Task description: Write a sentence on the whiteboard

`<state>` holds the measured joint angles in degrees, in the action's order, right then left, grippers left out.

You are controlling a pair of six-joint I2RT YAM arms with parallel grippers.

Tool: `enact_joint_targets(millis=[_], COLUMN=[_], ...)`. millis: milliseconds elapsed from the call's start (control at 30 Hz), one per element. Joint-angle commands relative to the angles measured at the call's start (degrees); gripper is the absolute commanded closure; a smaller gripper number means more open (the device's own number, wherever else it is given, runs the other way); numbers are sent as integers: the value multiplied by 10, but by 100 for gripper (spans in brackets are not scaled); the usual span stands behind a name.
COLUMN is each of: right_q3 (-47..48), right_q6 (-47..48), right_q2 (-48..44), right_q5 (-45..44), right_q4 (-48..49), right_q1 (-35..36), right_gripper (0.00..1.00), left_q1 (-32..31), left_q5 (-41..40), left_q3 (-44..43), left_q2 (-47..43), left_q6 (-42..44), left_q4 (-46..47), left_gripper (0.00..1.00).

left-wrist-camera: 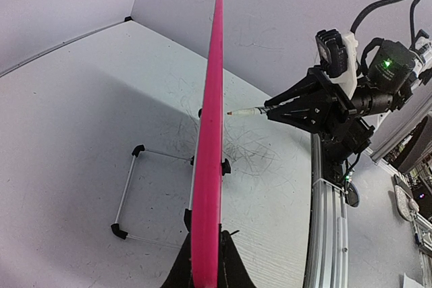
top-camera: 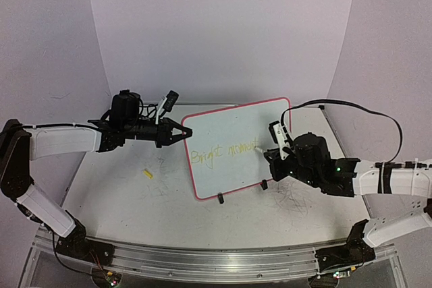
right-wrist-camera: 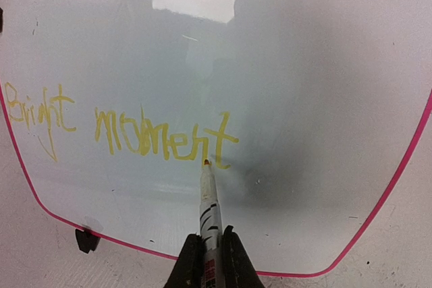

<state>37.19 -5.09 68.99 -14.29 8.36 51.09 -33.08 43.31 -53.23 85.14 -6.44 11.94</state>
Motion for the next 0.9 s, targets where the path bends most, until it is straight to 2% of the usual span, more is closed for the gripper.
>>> enact_joint_targets(millis=[0,533,733,867], right_q3=[19,14,20,18], right_q6=[6,-1,15,10], right_q2=[-2,-7,1,-1], right_q5=[-7,-59,-24,-38], right_q4=[24,33,48,52], right_q1=[-4,-7,-8,-8], right_gripper=[100,100,100,100], left_q1=[-4,-6,-6,-6], left_q5=[-40,-40,-38,-38], left_q3=[-1,-2,-5,-4], left_q2=[11,14,17,16], left_q6=[63,63,63,63], left_q4=[-46,-46,-47,-47], left_gripper=[100,100,100,100])
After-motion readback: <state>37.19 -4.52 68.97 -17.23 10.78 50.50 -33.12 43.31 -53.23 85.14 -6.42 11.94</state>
